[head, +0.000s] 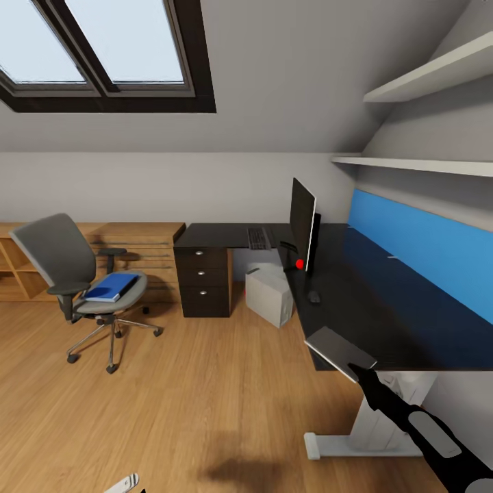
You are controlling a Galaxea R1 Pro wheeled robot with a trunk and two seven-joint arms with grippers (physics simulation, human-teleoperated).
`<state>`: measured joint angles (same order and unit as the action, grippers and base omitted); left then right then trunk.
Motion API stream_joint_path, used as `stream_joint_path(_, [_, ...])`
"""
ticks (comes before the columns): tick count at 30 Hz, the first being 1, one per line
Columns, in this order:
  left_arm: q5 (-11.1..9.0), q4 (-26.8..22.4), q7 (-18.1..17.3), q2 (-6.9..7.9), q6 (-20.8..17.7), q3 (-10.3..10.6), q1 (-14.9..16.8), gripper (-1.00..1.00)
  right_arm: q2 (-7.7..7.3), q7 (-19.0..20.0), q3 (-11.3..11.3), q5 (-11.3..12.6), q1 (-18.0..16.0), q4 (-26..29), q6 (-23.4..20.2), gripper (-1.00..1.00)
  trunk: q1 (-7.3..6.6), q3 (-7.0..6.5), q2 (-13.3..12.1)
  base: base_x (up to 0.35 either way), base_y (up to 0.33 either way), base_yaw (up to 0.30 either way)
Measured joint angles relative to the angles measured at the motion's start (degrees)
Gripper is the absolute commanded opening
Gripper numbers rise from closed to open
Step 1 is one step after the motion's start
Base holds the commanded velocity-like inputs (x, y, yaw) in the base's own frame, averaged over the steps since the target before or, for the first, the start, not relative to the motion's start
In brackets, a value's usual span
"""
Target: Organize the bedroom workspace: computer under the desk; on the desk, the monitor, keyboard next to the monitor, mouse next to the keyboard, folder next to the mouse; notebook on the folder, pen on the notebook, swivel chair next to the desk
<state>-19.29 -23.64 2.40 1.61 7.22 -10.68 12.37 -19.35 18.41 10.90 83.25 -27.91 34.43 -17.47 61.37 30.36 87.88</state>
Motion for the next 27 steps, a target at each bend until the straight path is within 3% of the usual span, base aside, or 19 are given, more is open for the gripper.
stream_joint_path(27, [0.02, -0.02, -0.02, 0.04, 0.0, 0.0, -0.02, 1.0, 0.0, -0.15, 0.07, 0.05, 0.01, 0.06, 0.01, -1.0, -5.93, -4.85, -10.83, 0.0, 0.0, 0.0])
